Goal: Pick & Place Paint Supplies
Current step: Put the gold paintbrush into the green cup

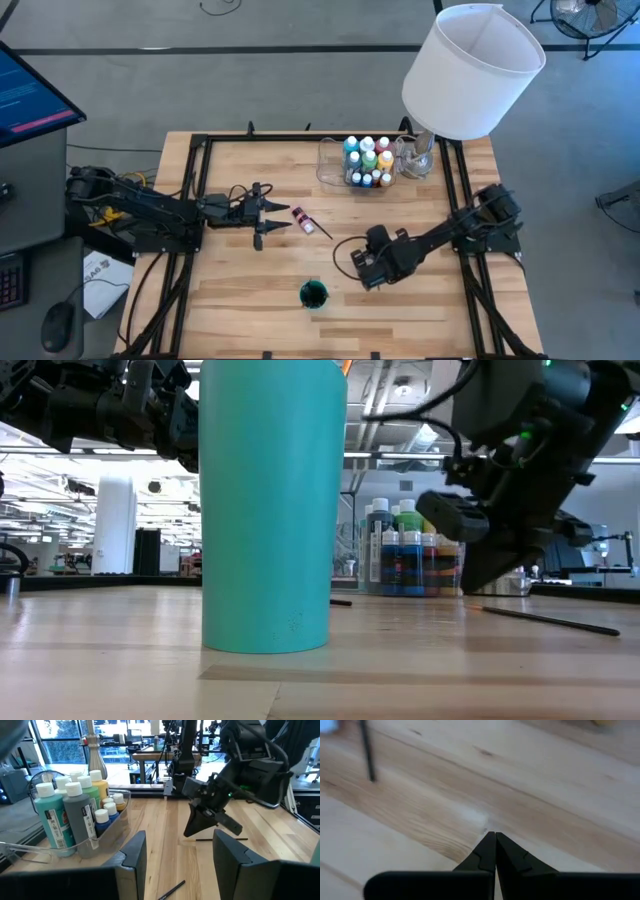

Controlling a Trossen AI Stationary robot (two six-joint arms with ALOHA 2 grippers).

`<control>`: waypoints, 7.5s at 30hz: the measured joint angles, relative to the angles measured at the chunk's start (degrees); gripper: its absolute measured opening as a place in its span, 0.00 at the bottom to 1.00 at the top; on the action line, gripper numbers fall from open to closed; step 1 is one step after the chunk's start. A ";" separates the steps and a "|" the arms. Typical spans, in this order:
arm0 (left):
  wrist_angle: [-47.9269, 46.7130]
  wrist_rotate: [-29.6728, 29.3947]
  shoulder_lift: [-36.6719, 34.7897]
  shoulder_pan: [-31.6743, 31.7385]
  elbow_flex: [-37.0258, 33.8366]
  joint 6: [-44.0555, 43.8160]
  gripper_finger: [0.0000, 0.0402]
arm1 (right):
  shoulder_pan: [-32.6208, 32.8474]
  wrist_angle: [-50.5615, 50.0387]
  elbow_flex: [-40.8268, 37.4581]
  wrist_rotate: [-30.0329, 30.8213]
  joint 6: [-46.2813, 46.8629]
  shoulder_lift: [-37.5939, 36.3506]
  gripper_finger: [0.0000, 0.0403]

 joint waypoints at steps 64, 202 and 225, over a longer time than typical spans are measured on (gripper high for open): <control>-0.97 -0.02 -0.01 -1.19 0.00 -1.61 0.30 | 22.12 50.83 8.33 6.05 -52.28 0.53 0.00; -2.00 -0.01 0.02 -1.47 -0.02 -0.39 0.30 | 6.54 -18.15 15.37 3.30 35.88 17.43 0.27; -2.00 -0.02 0.02 -1.47 -0.02 -0.37 0.30 | 5.66 -18.65 15.23 -1.06 31.38 16.75 0.01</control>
